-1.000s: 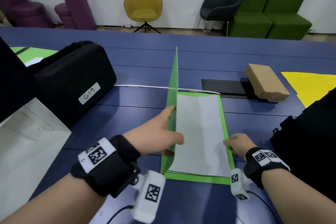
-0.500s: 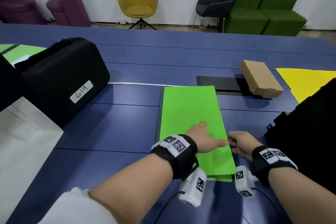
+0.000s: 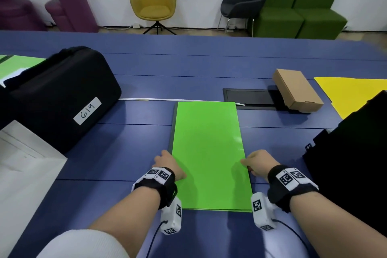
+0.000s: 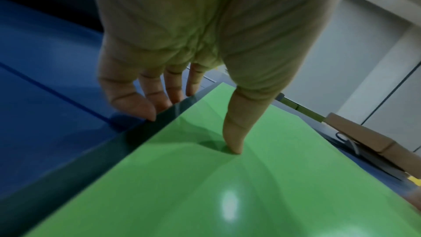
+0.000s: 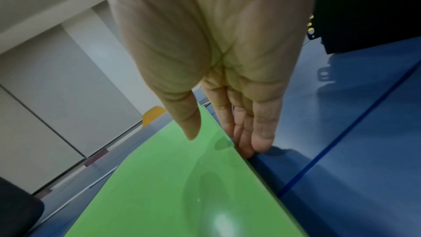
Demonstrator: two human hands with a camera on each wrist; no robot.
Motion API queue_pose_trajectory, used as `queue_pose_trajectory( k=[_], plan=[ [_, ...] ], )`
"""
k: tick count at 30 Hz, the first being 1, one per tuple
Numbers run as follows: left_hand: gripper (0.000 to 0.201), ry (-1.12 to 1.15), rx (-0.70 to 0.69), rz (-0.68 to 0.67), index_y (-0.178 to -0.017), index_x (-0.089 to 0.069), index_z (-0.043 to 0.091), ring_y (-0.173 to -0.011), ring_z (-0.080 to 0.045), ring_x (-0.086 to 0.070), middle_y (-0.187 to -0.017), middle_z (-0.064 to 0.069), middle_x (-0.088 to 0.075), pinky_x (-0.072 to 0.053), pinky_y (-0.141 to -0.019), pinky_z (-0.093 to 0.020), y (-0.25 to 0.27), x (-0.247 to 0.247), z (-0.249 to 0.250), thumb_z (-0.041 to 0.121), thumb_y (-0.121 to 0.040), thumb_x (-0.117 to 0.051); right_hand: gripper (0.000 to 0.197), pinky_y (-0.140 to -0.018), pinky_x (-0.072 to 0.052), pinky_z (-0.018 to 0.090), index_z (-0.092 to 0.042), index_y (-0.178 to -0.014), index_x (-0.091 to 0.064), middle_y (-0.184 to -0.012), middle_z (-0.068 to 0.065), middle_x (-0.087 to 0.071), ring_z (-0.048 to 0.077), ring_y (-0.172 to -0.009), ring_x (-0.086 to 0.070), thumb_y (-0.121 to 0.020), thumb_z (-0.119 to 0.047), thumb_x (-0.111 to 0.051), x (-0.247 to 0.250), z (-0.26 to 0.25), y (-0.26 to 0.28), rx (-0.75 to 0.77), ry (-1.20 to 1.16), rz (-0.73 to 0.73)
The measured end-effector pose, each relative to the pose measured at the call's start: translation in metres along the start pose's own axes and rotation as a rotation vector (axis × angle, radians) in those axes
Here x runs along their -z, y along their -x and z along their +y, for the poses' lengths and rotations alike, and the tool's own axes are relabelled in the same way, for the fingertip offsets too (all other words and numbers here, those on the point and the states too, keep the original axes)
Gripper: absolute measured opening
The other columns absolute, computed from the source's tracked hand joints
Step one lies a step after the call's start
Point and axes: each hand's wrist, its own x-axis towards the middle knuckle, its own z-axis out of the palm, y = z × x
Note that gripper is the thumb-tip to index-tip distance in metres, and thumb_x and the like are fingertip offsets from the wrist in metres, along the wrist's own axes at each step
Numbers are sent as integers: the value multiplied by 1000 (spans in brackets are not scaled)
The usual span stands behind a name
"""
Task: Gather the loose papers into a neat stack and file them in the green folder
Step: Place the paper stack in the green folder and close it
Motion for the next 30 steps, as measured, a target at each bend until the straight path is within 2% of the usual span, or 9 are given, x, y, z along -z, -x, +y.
queue_pose_trajectory(
  k=[3, 6, 9, 12, 17, 19, 23, 27, 30],
  plan=[
    [97, 37, 40, -22, -137, -30, 4, -129, -32, -49, -142, -16, -42, -44, -105, -38, -8, 7, -11, 34, -65, -88, 41, -62, -36, 31, -14, -52, -44, -59, 12, -45, 24, -64, -44, -81, -24, -73, -10, 0, -3, 49, 62, 5],
    [92, 84, 55, -73, -141, -35, -1, -131, -29, -49, -144, -15, -46, -43, -106, -35, -14, 13, -23, 35, -72, -85, 42, -59, -31, 29, -15, -52, -45, -55, 8, -41, 19, -58, -38, -72, -23, -81, -21, 2, -7, 76, 29, -22],
    [84, 138, 22, -61, -139, -35, 1, -132, -29, -46, -144, -15, -44, -41, -106, -35, -16, 14, -31, 29, -75, -83, 50, -47, -26, 25, -16, -46, -40, -36, -5, -33, 14, -40, -30, -77, -12, -78, -28, -3, -1, 56, -56, -45],
    [87, 185, -17, -40, -142, -27, 4, -134, -31, -42, -147, -17, -37, -39, -107, -36, -16, 11, -40, 24, -76, -81, 43, -35, -24, 19, -12, -52, -43, -32, -6, -36, 5, -27, -28, -82, -5, -73, -34, -6, -2, 29, -78, -101],
    [85, 254, -77, -6, -142, -26, 1, -138, -30, -35, -150, -19, -32, -34, -107, -34, -19, 14, -45, 21, -79, -79, 31, -56, -53, 37, -11, -77, -41, -78, 16, -58, 24, -68, -59, -85, 9, -64, -37, -21, -6, 19, -260, -86],
    [81, 271, -97, 30, -137, -30, 1, -134, -31, -38, -146, -19, -36, -36, -106, -34, -24, 20, -40, 21, -77, -80, 31, -53, -56, 37, -12, -80, -39, -84, 18, -59, 26, -70, -61, -88, 11, -59, -33, -32, -6, 23, -332, -80],
    [78, 316, -153, 120, -133, -38, 3, -126, -31, -47, -137, -17, -45, -40, -103, -35, -42, 34, -20, 22, -73, -84, 31, -80, -55, 56, -11, -76, -44, -97, 28, -67, 38, -85, -67, -80, 8, -69, -24, -50, -33, 74, -273, 106],
    [77, 204, -176, 132, -138, -36, 6, -128, -32, -46, -141, -18, -40, -39, -102, -35, -64, 44, 3, 26, -79, -80, 20, -78, -56, 44, 3, -90, -59, -93, 22, -69, 33, -88, -68, -78, -4, -73, -25, -63, -69, 46, -116, 199],
    [75, 97, -159, 68, -138, -36, 6, -129, -33, -46, -142, -17, -37, -39, -104, -36, -77, 43, 11, 28, -80, -78, 20, -67, -45, 32, -1, -97, -59, -92, 17, -63, 28, -87, -63, -82, -10, -69, -27, -69, -78, -10, 49, 208]
  ],
)
